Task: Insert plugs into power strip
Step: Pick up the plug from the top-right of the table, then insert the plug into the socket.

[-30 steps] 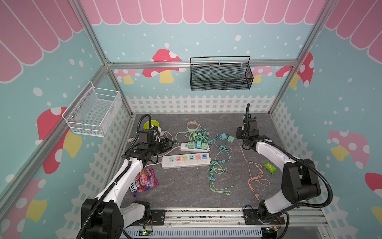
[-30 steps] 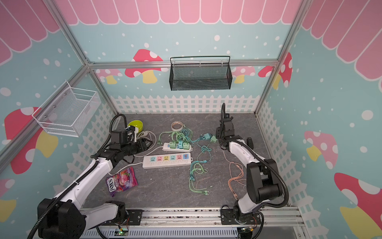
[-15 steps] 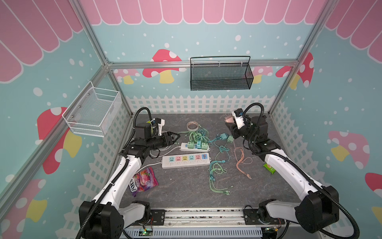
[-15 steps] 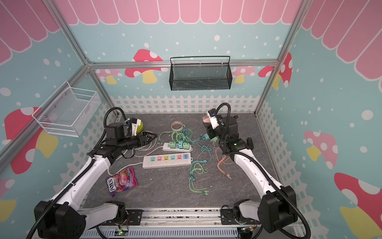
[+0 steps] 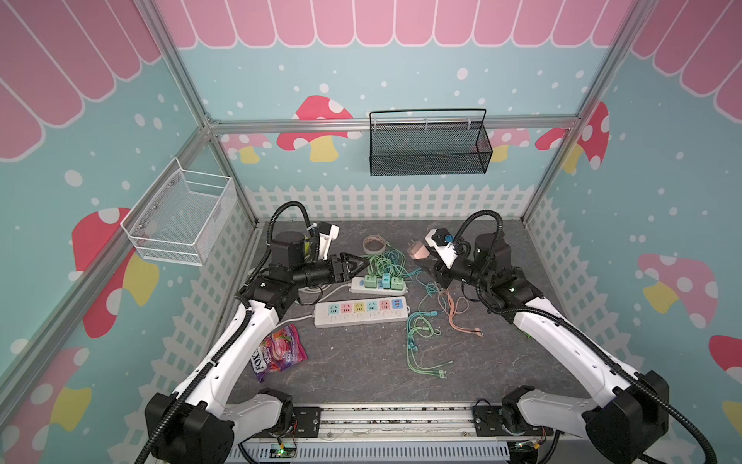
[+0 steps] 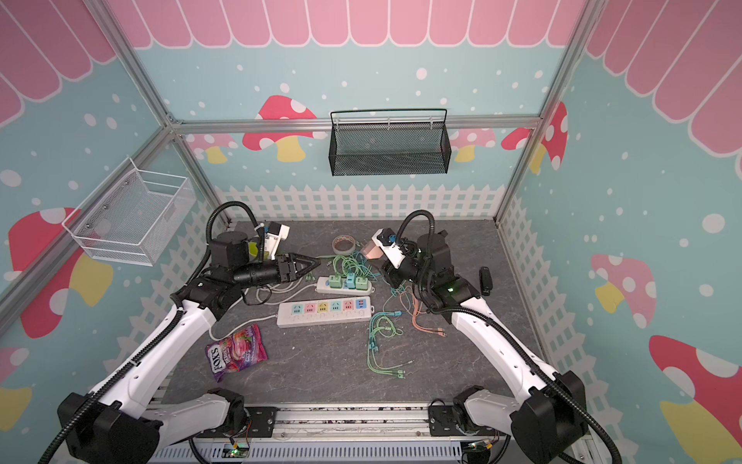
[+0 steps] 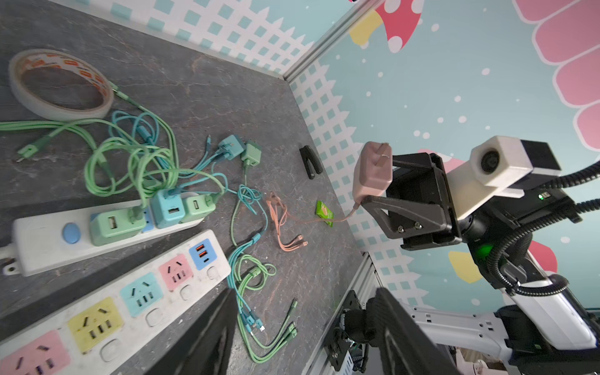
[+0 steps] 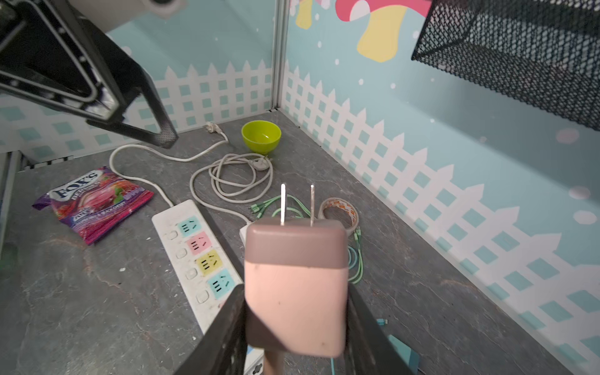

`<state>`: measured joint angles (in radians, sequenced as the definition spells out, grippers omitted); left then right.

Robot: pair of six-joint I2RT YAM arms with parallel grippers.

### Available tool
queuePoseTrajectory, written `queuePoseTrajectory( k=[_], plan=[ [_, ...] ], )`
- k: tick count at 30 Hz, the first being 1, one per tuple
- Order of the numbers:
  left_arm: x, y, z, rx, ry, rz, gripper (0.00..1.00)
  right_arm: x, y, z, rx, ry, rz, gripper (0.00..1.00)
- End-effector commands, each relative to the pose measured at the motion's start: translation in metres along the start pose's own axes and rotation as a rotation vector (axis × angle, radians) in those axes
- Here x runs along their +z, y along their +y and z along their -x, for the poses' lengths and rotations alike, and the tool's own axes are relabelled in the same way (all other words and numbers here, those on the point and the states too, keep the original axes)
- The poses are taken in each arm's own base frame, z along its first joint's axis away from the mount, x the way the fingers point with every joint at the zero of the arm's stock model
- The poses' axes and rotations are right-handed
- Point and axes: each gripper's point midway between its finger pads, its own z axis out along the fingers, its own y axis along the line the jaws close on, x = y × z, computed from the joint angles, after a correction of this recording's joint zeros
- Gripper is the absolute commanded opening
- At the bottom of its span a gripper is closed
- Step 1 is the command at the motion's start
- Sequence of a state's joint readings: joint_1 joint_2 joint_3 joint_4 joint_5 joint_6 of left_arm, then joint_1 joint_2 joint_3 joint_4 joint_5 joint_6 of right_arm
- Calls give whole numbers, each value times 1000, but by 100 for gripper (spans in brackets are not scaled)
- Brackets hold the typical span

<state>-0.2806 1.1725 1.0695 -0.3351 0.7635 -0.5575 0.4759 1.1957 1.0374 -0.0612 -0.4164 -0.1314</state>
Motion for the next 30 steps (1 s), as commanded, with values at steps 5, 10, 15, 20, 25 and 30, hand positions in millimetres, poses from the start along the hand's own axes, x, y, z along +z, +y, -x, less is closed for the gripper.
queuePoseTrajectory(
  k=[5, 10, 15, 20, 25, 30],
  plan=[
    [6, -33, 0, 32, 15, -69, 67, -6, 36, 14, -70, -38, 115, 19],
    [12, -47, -4, 31, 42, -123, 67, -5, 50, 13, -88, -32, 135, 18],
    [17, -53, -6, 40, 61, -141, 67, -3, 61, 14, -114, -17, 151, 18],
    [23, -54, -6, 48, 79, -154, 64, 4, 71, 15, -145, 7, 167, 17],
    [32, -60, -18, 62, 127, -168, 62, 8, 75, 19, -169, 12, 170, 17],
    [36, -59, -28, 78, 168, -155, 56, 11, 78, 21, -188, 18, 166, 17]
  ],
)
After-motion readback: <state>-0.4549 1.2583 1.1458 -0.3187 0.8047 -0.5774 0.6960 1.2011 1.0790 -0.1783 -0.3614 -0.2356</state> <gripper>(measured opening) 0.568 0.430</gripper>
